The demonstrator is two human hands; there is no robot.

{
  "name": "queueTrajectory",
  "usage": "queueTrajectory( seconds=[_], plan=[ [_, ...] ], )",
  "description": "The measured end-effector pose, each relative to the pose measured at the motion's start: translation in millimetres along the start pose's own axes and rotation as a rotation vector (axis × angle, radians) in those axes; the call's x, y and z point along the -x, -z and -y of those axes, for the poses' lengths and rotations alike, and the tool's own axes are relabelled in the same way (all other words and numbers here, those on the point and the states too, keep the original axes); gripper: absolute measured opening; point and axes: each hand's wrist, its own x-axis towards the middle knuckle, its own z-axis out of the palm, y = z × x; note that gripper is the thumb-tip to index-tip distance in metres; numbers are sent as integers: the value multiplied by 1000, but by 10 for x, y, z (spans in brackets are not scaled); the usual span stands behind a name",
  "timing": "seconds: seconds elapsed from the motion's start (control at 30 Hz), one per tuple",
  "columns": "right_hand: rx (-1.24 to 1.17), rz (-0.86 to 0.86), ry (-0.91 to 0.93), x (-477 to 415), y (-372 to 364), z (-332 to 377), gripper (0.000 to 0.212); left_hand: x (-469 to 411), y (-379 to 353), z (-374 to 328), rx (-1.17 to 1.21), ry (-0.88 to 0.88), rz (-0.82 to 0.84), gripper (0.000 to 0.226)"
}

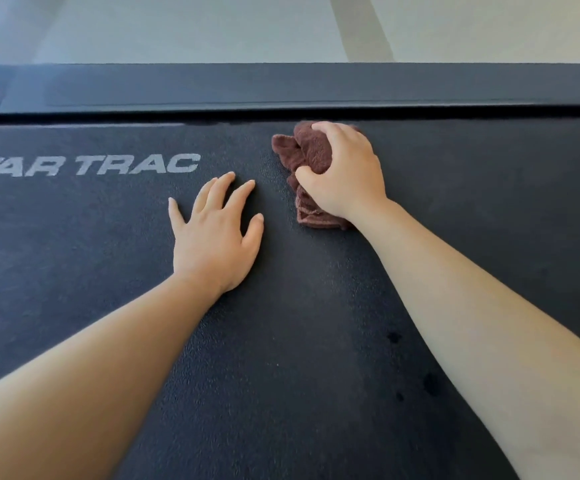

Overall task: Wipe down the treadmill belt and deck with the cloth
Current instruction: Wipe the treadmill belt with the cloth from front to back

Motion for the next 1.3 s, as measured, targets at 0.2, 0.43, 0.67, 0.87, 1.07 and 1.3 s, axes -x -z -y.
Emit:
queueTrajectory(
  seconds=[0.2, 0.43, 0.67, 0.87, 1.07, 1.3],
  plan=[
    [11, 1, -1, -255, -53, 35, 58, -2, 2, 5, -8, -7, -9, 51],
    [-7, 27, 22, 144, 124, -75, 60, -2, -23, 12, 2, -12, -7, 51],
    [18, -15, -37, 1055, 397, -200, 60, 22, -1, -10, 26, -33, -34, 47],
    [29, -24, -54, 2081, 558, -89, 61, 568, 101, -192, 41, -121, 14, 45],
    [60, 41, -34, 3003, 713, -81, 64, 1612, 175, -165, -36, -351, 166, 61],
    [101, -43, -175, 2828, 624, 90, 59, 1691, 181, -145, -16, -384, 138, 60]
  ],
)
